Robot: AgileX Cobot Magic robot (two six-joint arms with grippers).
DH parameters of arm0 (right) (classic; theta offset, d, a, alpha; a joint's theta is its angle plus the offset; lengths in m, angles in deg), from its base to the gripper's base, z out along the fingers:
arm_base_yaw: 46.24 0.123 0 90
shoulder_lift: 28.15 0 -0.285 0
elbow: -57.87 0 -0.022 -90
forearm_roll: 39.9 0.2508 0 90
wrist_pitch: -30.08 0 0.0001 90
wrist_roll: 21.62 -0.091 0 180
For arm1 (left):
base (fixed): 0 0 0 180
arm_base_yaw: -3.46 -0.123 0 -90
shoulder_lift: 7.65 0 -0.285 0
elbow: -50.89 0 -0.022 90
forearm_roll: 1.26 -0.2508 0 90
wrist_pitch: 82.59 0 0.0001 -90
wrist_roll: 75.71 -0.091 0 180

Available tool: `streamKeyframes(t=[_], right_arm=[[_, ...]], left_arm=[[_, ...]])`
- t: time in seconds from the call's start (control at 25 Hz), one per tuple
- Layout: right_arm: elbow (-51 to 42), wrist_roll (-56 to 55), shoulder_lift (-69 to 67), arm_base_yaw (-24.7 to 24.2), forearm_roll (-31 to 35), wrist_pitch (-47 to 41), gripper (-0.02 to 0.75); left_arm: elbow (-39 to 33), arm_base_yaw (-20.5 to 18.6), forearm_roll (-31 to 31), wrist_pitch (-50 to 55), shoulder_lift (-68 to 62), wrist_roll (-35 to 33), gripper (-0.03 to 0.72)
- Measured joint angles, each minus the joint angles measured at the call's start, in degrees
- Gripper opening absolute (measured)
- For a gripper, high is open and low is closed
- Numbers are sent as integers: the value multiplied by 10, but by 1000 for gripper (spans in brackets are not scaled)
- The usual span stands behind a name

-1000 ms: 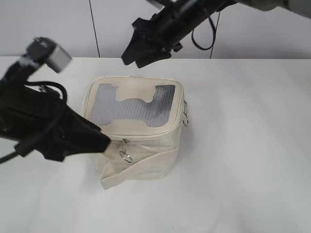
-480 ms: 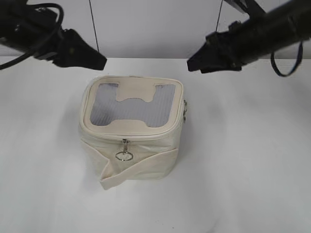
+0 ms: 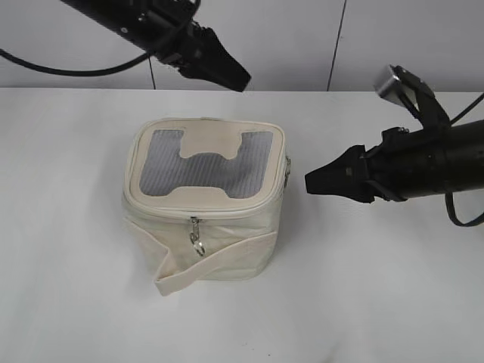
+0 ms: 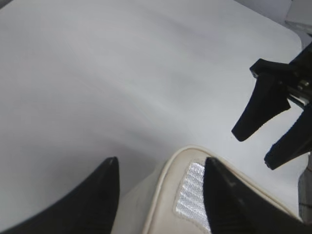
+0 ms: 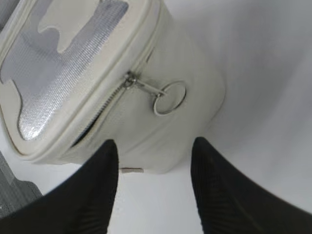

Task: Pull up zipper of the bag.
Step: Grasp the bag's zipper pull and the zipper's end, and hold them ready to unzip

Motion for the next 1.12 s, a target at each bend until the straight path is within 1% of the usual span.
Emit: streamKeyframes(t=[0.12, 0.24, 0.52, 0.64, 0.68, 0.72, 0.8, 0.84, 0.88, 0.92, 1.12], right_arm=[[-14, 21, 0, 0, 27, 2, 393], [-17, 25, 0, 0, 35, 2, 393], [-17, 29, 0, 0, 44, 1, 394], [-17, 32, 0, 0, 48, 1, 394], [-17, 33, 0, 0, 49, 1, 395], [-17, 33, 0, 0, 49, 1, 395], [-17, 34, 0, 0, 50, 1, 395], [-17, 34, 0, 0, 50, 1, 395], [-17, 34, 0, 0, 50, 1, 395], [-17, 35, -1, 0, 50, 1, 395], [-17, 61, -19, 2, 52, 1, 395]], left_arm=[[49, 23, -39, 21, -43, 8, 421], [79, 38, -76, 37, -72, 18, 422], [91, 42, -108, 52, -97, 24, 421], [94, 42, -113, 60, -105, 36, 417], [94, 42, -113, 61, -107, 39, 394], [94, 42, -112, 64, -108, 40, 340], [95, 43, -113, 71, -108, 41, 169], [99, 43, -117, 72, -108, 41, 96], [101, 43, -121, 74, -110, 41, 57], [103, 43, -122, 75, -111, 41, 43], [117, 46, -132, 80, -113, 47, 43]])
